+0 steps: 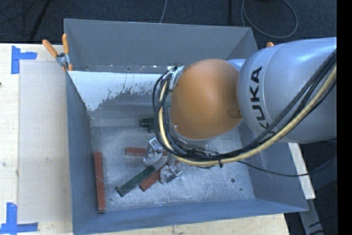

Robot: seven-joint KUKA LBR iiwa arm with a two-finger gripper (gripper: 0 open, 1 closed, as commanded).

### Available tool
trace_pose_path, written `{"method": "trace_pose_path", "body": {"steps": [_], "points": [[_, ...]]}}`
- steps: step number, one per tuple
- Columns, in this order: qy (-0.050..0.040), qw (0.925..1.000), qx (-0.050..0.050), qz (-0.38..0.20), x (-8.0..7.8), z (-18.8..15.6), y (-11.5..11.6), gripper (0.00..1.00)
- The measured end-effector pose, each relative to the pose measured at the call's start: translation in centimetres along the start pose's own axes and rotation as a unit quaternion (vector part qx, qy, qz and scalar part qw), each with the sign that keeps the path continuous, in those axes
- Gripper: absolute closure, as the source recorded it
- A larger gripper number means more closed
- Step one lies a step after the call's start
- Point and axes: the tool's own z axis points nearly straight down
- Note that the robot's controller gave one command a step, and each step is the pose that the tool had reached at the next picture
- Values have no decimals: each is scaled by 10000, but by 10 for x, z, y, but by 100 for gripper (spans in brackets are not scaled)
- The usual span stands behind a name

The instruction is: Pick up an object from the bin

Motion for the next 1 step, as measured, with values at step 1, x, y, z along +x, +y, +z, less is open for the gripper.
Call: {"method": "trace_pose_path", "body": {"steps": [1], "points": [[24, 9991, -10, -425, 6, -33, -6, 100]]}}
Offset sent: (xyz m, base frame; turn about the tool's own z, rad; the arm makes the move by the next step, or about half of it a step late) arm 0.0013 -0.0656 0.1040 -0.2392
